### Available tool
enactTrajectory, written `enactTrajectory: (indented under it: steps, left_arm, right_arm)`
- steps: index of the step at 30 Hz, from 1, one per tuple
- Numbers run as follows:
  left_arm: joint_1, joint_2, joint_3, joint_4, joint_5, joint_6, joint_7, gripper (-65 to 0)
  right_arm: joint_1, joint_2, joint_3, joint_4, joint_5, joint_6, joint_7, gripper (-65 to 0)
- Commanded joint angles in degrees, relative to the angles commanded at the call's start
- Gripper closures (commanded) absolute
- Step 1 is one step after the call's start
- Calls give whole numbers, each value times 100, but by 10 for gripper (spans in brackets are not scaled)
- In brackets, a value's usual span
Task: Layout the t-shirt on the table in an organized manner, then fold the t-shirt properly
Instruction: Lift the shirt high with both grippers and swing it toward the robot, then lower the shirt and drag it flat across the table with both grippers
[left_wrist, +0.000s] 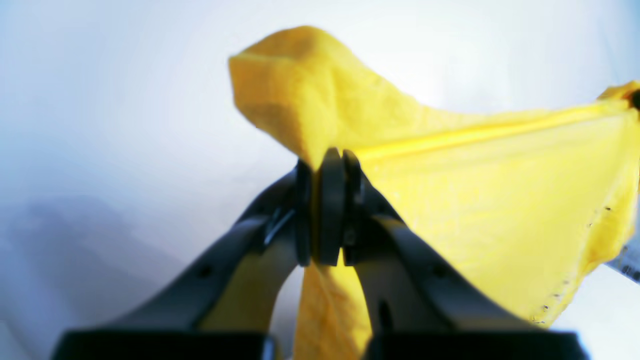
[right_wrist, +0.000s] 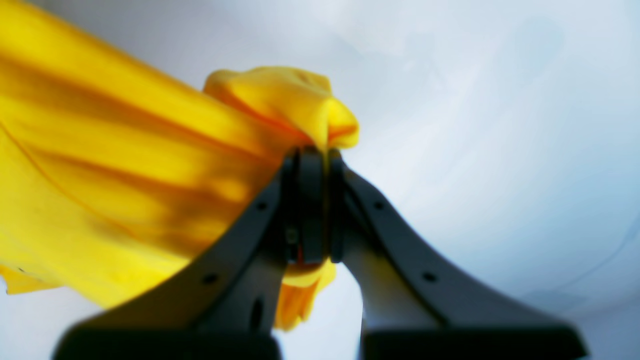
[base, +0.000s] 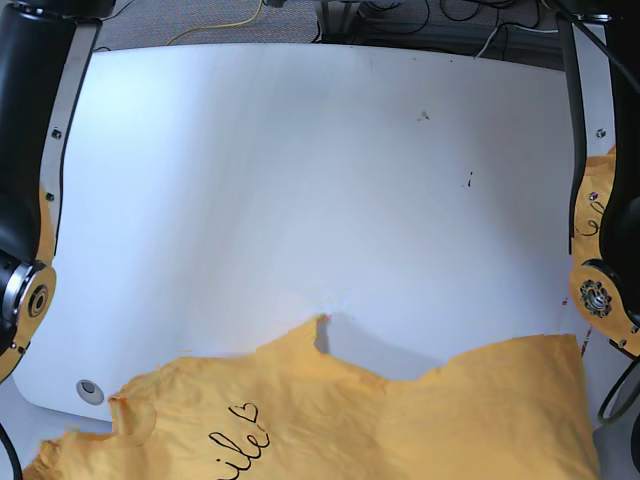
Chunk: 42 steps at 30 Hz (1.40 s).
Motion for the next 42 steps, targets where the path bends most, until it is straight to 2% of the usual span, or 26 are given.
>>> enactTrajectory:
  steps: [6,10,14,17,23,29,33,37,42]
  left_arm:
    - [316,-9,123,0,0,0,-26,0]
    - [774,-9,123,35,-44,0,0,0]
    - [1398,-70,105,53,-70,-18,9,0]
    - [1969,-334,97,176,-193,-220,9,0]
    - [3182,-422,88,677,-290,-440,70,0]
    - [4492,-545,-193,1257,-343,-448,281,0]
    - [5407,-563,-264,1451,-651,-475,281,0]
    - [6462,-554,-554,1802,-738,-475,281,0]
    - [7376,-554,-835,2031,-844,-475,281,0]
  right_arm:
    - [-3,202,35,9,475,0,-308,0]
    - [-451,360,88,26,800,0,-338,0]
    - [-1172,475,571,316,1073,0,-338,0]
    - [-1849,475,870,738,1116,0,-338,0]
    - [-3545,396,1459,1635,1134,0,-338,0]
    - [-5330,-26,2145,2338,1459,0,-338,0]
    - [-6315,-404,2259,2866,1459,0,-338,0]
    - [-7246,-853,2382,3464,1468,0,-338,0]
    - [-7888,-1178,2382,3824,1451,0,-338,0]
